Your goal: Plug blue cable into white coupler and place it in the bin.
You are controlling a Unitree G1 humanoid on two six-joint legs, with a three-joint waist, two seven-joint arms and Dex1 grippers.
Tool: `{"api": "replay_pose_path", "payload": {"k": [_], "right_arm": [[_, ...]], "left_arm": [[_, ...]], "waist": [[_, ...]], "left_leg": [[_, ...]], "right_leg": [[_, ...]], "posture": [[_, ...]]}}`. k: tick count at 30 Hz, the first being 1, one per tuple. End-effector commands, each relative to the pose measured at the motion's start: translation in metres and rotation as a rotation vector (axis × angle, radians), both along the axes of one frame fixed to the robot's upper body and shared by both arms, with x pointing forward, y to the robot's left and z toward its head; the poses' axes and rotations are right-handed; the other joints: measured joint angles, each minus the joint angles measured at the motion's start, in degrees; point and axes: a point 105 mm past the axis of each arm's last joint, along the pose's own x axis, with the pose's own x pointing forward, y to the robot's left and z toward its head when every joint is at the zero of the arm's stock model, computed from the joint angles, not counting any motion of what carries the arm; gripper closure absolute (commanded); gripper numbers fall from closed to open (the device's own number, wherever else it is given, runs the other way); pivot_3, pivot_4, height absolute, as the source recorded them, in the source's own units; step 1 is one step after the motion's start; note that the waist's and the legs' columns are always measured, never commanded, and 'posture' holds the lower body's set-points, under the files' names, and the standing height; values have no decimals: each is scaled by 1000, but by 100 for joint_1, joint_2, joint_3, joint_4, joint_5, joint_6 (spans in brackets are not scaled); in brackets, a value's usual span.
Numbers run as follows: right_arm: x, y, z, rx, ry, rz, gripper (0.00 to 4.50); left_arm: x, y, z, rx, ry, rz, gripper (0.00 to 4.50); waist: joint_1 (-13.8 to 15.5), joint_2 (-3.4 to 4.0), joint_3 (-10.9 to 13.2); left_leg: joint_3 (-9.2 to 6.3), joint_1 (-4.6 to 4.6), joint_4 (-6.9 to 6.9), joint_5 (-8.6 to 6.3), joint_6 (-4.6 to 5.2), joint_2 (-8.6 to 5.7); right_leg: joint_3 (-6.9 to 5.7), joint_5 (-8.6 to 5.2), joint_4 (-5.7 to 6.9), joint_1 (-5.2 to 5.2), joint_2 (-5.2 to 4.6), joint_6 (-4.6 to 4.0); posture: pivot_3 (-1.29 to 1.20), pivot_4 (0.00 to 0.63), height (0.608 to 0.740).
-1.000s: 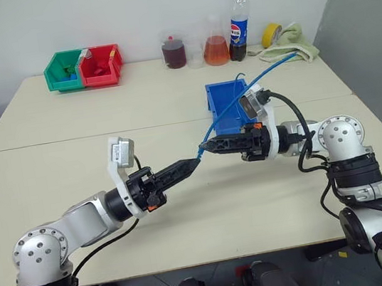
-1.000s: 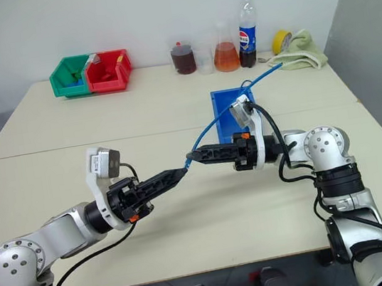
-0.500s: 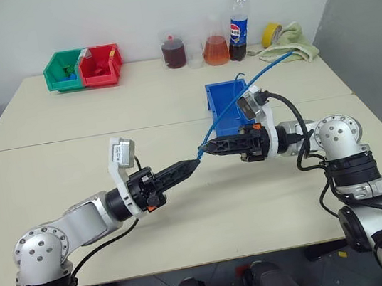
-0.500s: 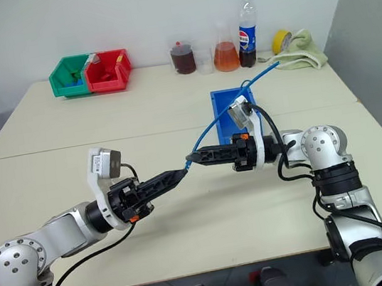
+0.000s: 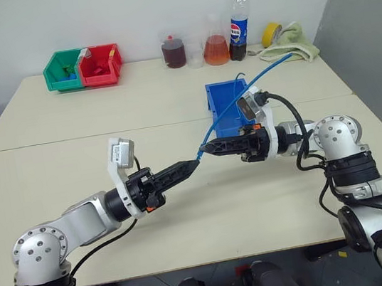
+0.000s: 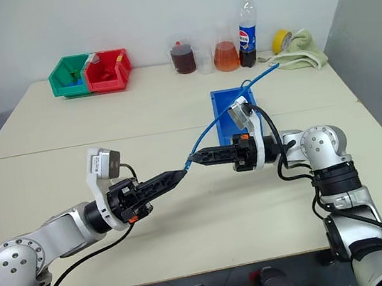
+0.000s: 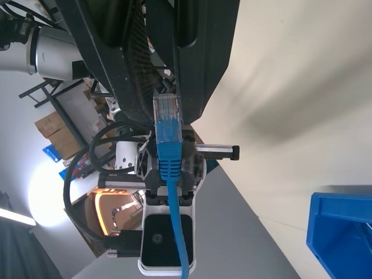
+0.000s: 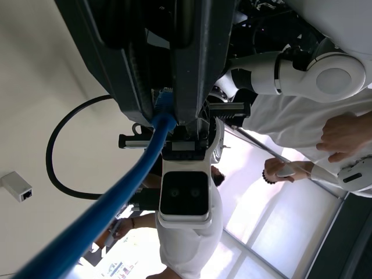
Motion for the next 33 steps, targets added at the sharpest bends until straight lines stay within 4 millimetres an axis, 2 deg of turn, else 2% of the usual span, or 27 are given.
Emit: {"api": "replay_pose_path", "payload": {"k": [1,8,11,19,23,26,29,33], "right_arm": [[-3,3,12,22,-42,29,4378],[-3,3,12,20,-47,38,4391],[-3,3,12,17,-49,36,4391],[-1,2,12,12,-54,30,4391],[3,1,10,6,-64,9,4391],[4,0,10,10,-64,2,4391],[4,-1,10,13,-65,10,4391],[5,-2,10,16,-66,13,4391]], "left_arm": [[-4,-2,7,-1,-40,-14,4285],[-2,1,7,22,-63,13,4285],[-4,0,4,46,-73,1,3500],[-7,9,7,44,-92,38,2020],[-17,18,-5,135,-112,74,1346],[-22,30,-10,183,-128,143,764],[-30,52,-18,339,-174,239,47],[-35,85,-30,542,-224,365,47]], "waist": [[0,0,0],[0,0,0],[-1,1,1],[-2,2,2],[-14,5,5],[-32,8,7],[-21,8,7],[-19,15,11]], "left_leg": [[0,0,0,0,0,0],[0,-1,-1,0,0,0],[0,-1,-1,0,0,0],[0,-5,-6,-1,1,1],[1,-6,-8,-2,1,3],[6,-4,-13,-2,2,4],[4,-5,-16,-2,1,6],[7,-4,-24,-2,1,3]], "right_leg": [[0,0,0,0,0,0],[0,0,-2,0,0,0],[0,0,-3,0,0,0],[-1,0,-10,-4,0,0],[0,0,-13,-4,0,0],[3,-1,-15,-6,-1,-1],[1,-3,-15,-11,0,-5],[2,-5,-17,-14,-4,-8]], "posture": [[0,150,740],[0,150,740],[0,150,740],[0,150,740],[0,150,740],[0,150,740],[0,150,740],[0,150,740]]}}
